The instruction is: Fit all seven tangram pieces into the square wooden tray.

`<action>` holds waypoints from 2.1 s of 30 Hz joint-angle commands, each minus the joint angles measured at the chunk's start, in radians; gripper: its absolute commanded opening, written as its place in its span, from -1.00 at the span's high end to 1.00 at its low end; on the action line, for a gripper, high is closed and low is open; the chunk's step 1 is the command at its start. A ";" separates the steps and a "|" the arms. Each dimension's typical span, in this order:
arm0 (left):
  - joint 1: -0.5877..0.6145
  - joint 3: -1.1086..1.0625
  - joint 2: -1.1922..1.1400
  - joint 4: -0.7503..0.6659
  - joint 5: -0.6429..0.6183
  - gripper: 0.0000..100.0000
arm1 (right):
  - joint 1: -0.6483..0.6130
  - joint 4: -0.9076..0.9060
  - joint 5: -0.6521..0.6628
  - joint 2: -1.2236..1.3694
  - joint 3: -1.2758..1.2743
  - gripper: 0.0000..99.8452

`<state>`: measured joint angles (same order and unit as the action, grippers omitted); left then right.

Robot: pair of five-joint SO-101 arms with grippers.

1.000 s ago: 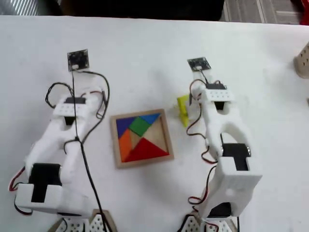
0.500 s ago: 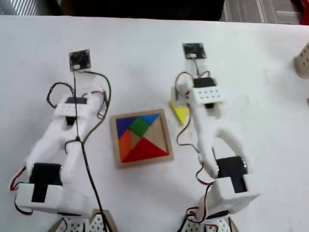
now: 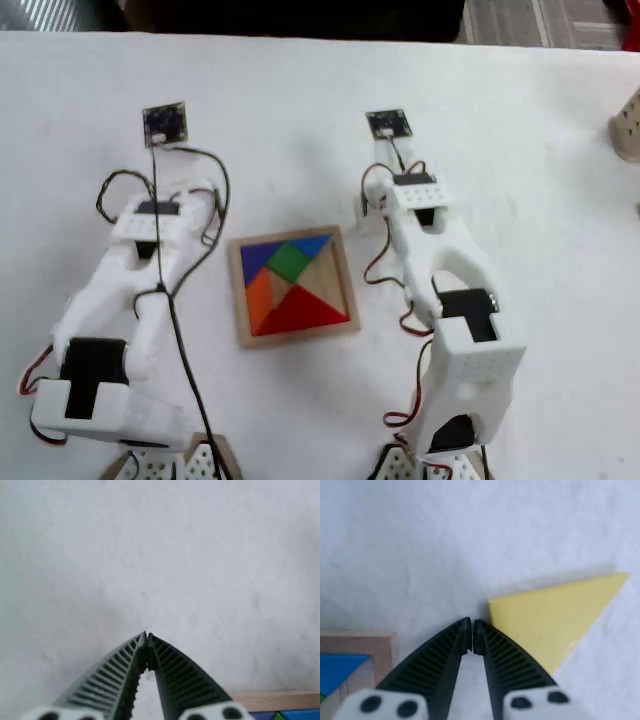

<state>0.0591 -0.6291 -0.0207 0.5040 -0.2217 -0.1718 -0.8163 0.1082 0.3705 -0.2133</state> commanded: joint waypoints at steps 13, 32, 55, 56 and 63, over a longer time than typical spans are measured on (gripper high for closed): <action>-0.013 0.051 0.008 -0.025 -0.003 0.95 | 0.305 -0.257 0.295 -0.163 0.023 0.97; -0.013 0.051 0.008 -0.025 -0.003 0.95 | 0.122 -0.107 0.186 -0.214 0.029 0.86; -0.015 0.054 0.008 -0.025 -0.002 0.95 | 0.085 -0.484 0.302 0.081 0.546 0.50; -0.015 0.054 0.008 -0.025 -0.002 0.95 | 0.076 -0.498 0.281 0.071 0.554 0.50; -0.015 0.054 0.008 -0.025 -0.002 0.95 | 0.056 -0.509 0.172 0.124 0.559 0.50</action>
<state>0.0591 -0.6291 -0.0207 0.5040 -0.2202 -0.1074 -1.3226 0.3061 0.5056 0.3023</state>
